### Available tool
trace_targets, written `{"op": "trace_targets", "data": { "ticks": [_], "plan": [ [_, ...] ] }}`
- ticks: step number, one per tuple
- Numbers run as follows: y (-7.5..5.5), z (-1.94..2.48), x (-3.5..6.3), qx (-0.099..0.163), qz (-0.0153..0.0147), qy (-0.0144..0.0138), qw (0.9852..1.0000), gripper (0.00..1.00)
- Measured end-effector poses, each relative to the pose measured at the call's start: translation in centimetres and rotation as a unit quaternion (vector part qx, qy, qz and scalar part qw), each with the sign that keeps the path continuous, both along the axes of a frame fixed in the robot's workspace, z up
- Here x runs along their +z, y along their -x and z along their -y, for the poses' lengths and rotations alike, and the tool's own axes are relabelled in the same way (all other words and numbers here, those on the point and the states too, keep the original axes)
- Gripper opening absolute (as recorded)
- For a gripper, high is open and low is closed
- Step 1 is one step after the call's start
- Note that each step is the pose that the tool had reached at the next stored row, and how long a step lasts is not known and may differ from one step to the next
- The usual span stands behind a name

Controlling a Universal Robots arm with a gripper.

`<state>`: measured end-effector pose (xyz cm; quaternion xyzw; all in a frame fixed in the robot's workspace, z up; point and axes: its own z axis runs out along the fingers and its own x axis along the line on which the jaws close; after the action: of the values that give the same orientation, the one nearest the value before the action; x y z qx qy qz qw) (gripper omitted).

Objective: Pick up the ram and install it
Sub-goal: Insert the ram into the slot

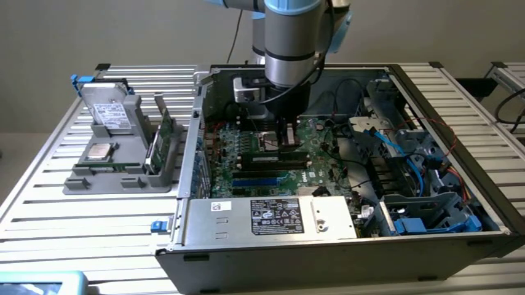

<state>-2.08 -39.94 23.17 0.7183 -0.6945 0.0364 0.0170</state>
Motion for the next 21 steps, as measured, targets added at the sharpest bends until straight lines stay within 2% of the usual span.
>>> {"op": "trace_targets", "data": {
  "ticks": [21],
  "plan": [
    [0.00,0.04,-0.45,0.001,-0.0003,0.0004,1.0000,0.14]
  ]
}}
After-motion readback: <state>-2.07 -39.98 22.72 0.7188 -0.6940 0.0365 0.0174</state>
